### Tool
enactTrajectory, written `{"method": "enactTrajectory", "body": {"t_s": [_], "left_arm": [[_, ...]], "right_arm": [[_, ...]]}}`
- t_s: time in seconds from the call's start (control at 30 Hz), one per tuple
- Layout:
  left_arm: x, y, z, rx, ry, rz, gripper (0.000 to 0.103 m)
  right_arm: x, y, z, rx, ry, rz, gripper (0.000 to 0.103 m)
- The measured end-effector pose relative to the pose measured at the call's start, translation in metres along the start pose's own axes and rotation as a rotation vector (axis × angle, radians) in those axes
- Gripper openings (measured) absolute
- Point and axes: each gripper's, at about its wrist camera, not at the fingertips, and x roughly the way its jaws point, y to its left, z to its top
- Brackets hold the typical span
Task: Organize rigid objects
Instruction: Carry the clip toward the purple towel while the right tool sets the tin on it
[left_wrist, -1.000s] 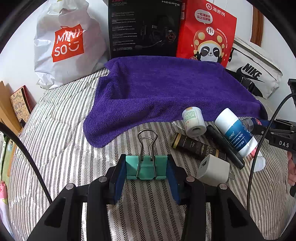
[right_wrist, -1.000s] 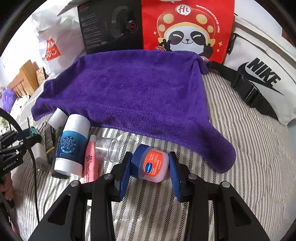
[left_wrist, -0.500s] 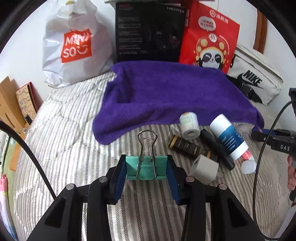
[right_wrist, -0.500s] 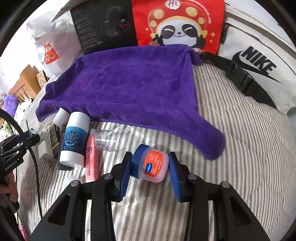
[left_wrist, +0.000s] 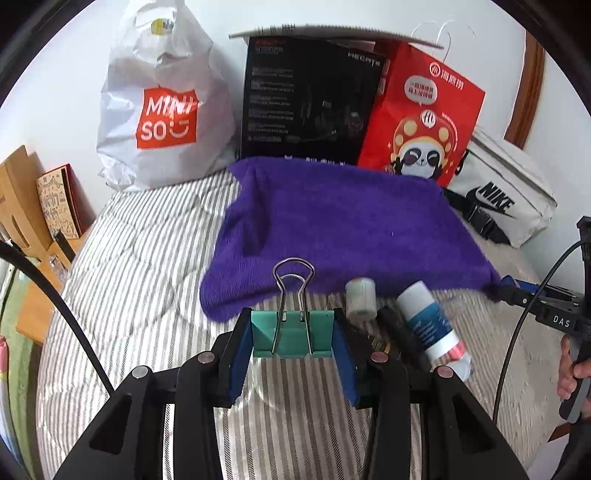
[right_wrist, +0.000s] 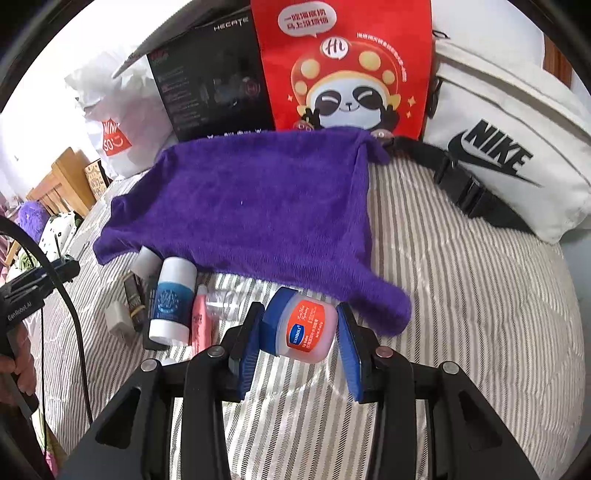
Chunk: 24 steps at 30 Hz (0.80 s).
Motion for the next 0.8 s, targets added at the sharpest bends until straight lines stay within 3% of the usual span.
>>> {"method": "enactTrajectory", "body": {"t_s": [0.37, 0.8], "left_arm": [[0.0, -0.004, 0.039, 0.021, -0.031, -0.005, 0.039], [0.028, 0.005, 0.065, 0.007, -0.011, -0.023, 0.039]], "right_arm": [[-0.003, -0.007, 0.035, -0.017, -0.036, 0.001, 0.039], [0.051, -0.007, 0.081, -0.044, -0.012, 0.011, 0.039]]}}
